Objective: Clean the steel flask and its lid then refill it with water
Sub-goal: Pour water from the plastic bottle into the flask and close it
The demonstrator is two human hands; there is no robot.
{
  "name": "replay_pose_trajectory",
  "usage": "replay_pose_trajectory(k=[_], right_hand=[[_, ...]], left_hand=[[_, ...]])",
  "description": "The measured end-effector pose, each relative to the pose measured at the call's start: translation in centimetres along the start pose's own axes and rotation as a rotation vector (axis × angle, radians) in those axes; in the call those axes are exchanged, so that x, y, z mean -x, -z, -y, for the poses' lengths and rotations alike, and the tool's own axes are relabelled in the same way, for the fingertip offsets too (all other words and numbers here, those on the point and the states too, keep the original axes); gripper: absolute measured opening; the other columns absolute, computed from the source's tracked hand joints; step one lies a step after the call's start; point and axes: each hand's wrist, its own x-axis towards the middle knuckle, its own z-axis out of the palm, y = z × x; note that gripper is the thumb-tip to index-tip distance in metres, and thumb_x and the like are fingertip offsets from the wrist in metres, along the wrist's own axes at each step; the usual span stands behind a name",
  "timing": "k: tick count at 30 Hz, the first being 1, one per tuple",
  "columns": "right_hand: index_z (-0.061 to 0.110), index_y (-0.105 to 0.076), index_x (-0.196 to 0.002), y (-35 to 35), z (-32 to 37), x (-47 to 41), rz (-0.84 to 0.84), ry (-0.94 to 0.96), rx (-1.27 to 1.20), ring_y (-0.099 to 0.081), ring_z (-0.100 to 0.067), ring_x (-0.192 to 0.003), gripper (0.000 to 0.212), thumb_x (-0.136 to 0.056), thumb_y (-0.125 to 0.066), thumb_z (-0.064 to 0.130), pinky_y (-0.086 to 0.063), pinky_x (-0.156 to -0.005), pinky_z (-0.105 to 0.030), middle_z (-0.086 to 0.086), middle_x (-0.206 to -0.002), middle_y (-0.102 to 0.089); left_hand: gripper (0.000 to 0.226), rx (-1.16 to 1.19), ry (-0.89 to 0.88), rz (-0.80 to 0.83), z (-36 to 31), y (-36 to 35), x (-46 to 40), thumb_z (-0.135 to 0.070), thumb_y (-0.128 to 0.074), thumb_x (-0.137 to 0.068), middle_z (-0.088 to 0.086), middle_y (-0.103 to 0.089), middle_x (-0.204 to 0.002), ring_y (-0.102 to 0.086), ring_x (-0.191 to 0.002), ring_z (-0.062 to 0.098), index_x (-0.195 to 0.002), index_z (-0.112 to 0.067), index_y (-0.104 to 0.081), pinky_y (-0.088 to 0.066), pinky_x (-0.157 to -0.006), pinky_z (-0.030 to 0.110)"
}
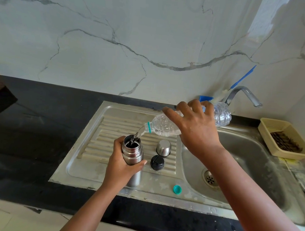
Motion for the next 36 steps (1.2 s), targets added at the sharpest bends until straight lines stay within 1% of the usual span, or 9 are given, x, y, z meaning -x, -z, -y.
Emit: replay_pose_trajectory(k=[2, 7, 12, 16, 24, 30, 32, 34, 36], right_hand=[[0.028, -0.049, -0.130, 0.0, 0.0, 0.0, -0.010, 0.002, 0.002, -0.055, -0.035, -0.095, 0.084, -0.057, -0.074, -0.005, -0.040, -0.087, -0.056, -0.008, -0.108, -0.062], [0.028, -0.047, -0.129, 0.1, 0.0, -0.3, -0.035, 0.010, 0.005, -0.055, -0.035, -0.094, 0.083, -0.058, -0.070, -0.007, -0.039, -0.087, -0.055, -0.008, -0.108, -0.062], [0.028, -0.053, -0.128, 0.2, -0.2, -0.6, -0.055, 0.024, 0.020, -0.055, -0.035, -0.096, 0.081, -0.057, -0.069, -0.007, -0.037, -0.089, -0.056, -0.009, -0.109, -0.062], [0.027, -0.054, -0.128, 0.4, -0.2, -0.9, -0.055, 0.033, 0.028, -0.056, -0.036, -0.097, 0.080, -0.057, -0.069, -0.007, -0.038, -0.091, -0.057, -0.010, -0.109, -0.062], [0.028, -0.053, -0.126, 0.5, -0.5, -1.4, -0.101, 0.055, 0.058, -0.055, -0.035, -0.097, 0.076, -0.060, -0.059, -0.009, -0.036, -0.093, -0.056, -0.007, -0.107, -0.062], [0.026, -0.055, -0.124, 0.8, -0.5, -1.9, -0.135, 0.096, 0.094, -0.057, -0.035, -0.098, 0.071, -0.063, -0.064, -0.008, -0.037, -0.094, -0.058, -0.008, -0.108, -0.062], [0.025, -0.056, -0.123, 0.9, -0.5, -2.1, -0.153, 0.115, 0.109, -0.057, -0.035, -0.097, 0.067, -0.066, -0.056, -0.009, -0.036, -0.095, -0.058, -0.008, -0.107, -0.062], [0.025, -0.057, -0.122, 1.1, -0.6, -2.4, -0.165, 0.131, 0.123, -0.057, -0.034, -0.096, 0.066, -0.070, -0.038, -0.010, -0.037, -0.095, -0.058, -0.008, -0.106, -0.062], [0.026, -0.056, -0.123, 1.1, -0.5, -2.6, -0.183, 0.156, 0.142, -0.057, -0.034, -0.096, 0.067, -0.073, -0.028, -0.008, -0.037, -0.096, -0.058, -0.007, -0.104, -0.061]], left_hand=[[0.082, -0.001, -0.004, 0.002, 0.0, 0.0, 0.0, -0.010, -0.091, -0.064, -0.015, -0.064, -0.113, -0.063, -0.100, -0.002, -0.116, -0.048, -0.039, -0.051, -0.077, 0.017], [0.083, 0.000, 0.001, 0.004, -0.1, 0.0, -0.1, -0.011, -0.091, -0.064, -0.017, -0.063, -0.113, -0.062, -0.100, -0.004, -0.115, -0.050, -0.039, -0.051, -0.075, 0.014], [0.083, 0.001, -0.008, -0.001, 0.0, -0.1, -0.2, -0.010, -0.091, -0.064, -0.017, -0.063, -0.112, -0.062, -0.099, -0.004, -0.114, -0.051, -0.039, -0.051, -0.074, 0.014], [0.083, 0.005, -0.006, -0.001, 0.2, 0.0, -0.2, -0.012, -0.092, -0.064, -0.018, -0.064, -0.112, -0.063, -0.100, -0.002, -0.115, -0.051, -0.039, -0.051, -0.078, 0.017], [0.084, 0.001, -0.014, -0.009, 0.4, -0.1, -0.3, -0.013, -0.092, -0.063, -0.016, -0.065, -0.111, -0.065, -0.100, 0.001, -0.115, -0.053, -0.040, -0.054, -0.083, 0.025], [0.086, -0.001, -0.016, -0.010, 0.3, 0.0, -0.3, -0.013, -0.092, -0.063, -0.020, -0.064, -0.111, -0.064, -0.101, -0.001, -0.114, -0.056, -0.039, -0.054, -0.084, 0.025], [0.086, -0.005, -0.019, -0.010, 0.3, 0.0, -0.3, -0.014, -0.092, -0.063, -0.022, -0.064, -0.111, -0.063, -0.101, -0.001, -0.114, -0.056, -0.039, -0.053, -0.084, 0.025], [0.085, -0.006, -0.020, -0.009, 0.3, 0.0, -0.3, -0.014, -0.092, -0.062, -0.023, -0.064, -0.111, -0.063, -0.101, -0.001, -0.114, -0.056, -0.039, -0.053, -0.083, 0.024], [0.085, -0.003, -0.019, -0.008, 0.3, 0.0, -0.3, -0.013, -0.092, -0.063, -0.021, -0.064, -0.111, -0.063, -0.102, -0.002, -0.114, -0.056, -0.039, -0.052, -0.082, 0.020]])
